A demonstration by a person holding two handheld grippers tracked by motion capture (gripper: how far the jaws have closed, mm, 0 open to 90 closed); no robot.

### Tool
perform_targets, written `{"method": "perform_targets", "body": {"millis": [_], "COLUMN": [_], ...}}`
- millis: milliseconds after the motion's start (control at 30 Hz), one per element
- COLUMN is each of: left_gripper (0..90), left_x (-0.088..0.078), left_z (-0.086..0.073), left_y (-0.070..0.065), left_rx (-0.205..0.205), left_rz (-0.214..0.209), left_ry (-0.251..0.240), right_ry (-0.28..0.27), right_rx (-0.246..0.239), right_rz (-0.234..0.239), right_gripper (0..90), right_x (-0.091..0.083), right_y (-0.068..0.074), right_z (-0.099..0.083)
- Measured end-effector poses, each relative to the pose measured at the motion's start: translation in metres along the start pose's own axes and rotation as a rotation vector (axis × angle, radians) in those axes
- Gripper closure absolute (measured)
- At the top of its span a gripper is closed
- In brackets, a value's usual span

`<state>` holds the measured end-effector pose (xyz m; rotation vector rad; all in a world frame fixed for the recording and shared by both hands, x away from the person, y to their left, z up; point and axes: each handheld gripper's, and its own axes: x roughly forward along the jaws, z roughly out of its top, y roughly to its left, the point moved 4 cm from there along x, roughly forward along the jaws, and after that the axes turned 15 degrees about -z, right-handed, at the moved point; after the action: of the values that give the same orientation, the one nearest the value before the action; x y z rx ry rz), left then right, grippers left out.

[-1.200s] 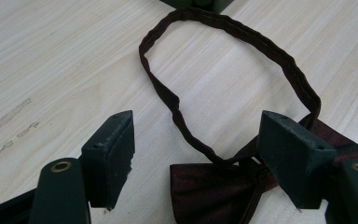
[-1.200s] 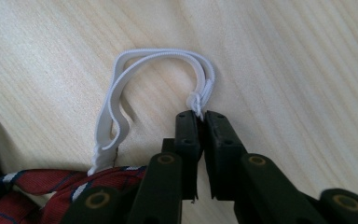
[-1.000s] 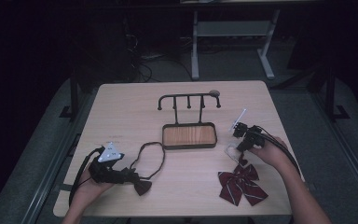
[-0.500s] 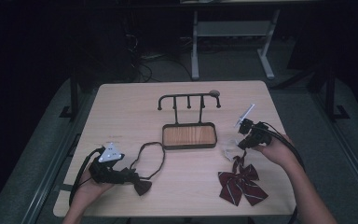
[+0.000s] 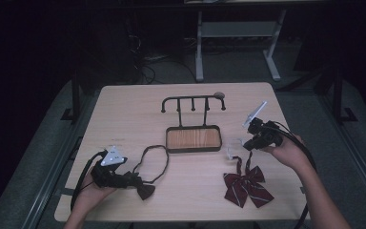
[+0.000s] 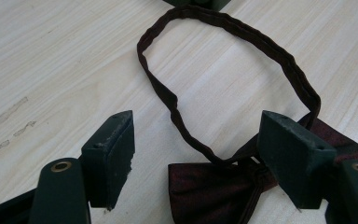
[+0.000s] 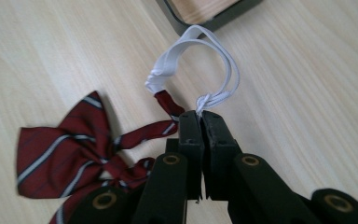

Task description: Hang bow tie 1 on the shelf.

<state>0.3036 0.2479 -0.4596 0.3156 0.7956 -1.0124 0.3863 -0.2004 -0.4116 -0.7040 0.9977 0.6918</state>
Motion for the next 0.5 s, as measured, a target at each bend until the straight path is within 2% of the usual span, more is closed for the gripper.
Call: {"method": "perform_targets", "body": {"millis": [500], "left_gripper": [28.1], "left_x": [0.001], "left_z": [-0.001], "left_y": [0.0], "left_rx": [-0.006], "left_rz": [-0.002], "left_ry": [0.0], "right_ry": [-0.048], "right_rx": [-0.051], "right_rz": [-0.018], "right_gripper": [87.1], "right_x": [-0.032], "right_y": [0.006], "right_z": [0.012]}}
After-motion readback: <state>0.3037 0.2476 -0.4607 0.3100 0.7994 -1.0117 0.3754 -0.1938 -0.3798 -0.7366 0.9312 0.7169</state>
